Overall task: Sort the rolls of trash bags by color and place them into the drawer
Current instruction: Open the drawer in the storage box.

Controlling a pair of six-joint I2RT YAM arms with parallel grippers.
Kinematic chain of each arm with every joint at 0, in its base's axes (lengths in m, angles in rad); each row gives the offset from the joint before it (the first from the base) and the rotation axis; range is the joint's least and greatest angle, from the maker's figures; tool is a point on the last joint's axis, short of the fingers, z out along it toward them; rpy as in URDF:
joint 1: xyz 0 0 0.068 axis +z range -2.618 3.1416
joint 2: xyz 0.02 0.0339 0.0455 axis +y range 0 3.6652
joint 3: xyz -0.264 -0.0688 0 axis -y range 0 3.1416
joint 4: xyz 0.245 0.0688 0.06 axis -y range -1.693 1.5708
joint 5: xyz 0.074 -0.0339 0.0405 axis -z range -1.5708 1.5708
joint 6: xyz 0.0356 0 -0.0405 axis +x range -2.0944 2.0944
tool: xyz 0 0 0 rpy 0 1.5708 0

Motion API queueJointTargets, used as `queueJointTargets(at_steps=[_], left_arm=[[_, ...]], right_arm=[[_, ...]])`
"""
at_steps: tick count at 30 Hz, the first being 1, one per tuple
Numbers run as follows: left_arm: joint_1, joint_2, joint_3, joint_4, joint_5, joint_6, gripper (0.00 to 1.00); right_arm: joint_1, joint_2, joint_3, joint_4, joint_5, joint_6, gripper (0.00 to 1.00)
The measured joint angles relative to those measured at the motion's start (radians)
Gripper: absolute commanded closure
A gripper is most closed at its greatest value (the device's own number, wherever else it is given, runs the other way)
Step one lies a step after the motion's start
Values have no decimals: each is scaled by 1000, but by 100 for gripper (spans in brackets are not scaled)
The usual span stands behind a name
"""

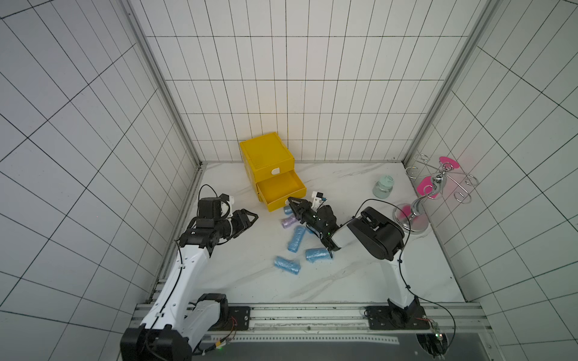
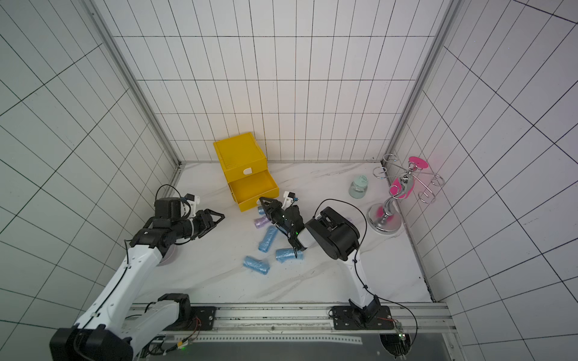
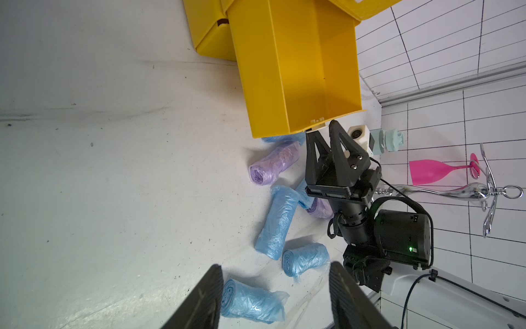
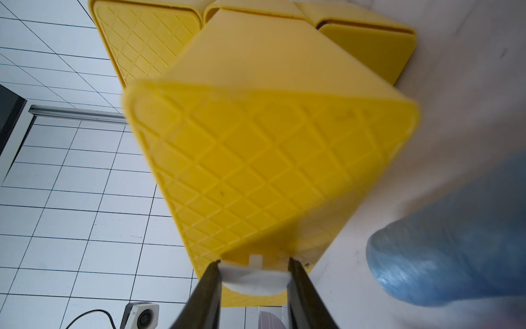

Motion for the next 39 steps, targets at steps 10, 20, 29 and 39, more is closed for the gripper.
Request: queueJointTargets(at_steps=[10,20,29,39], left_arm=[[0,0,0,12,0,0,41],[0,0,0,18,0,-5,41],[0,0,0,18,0,-7,41],[0,0,0,17,-8,-7,41]], right_arm=[[21,-3,-13,11,16,0,79],[29,-32,-37,11,20,-1,58],[29,-53,-74,12,19,-6,1],[29,-179,-164,-33,11,-37,1]])
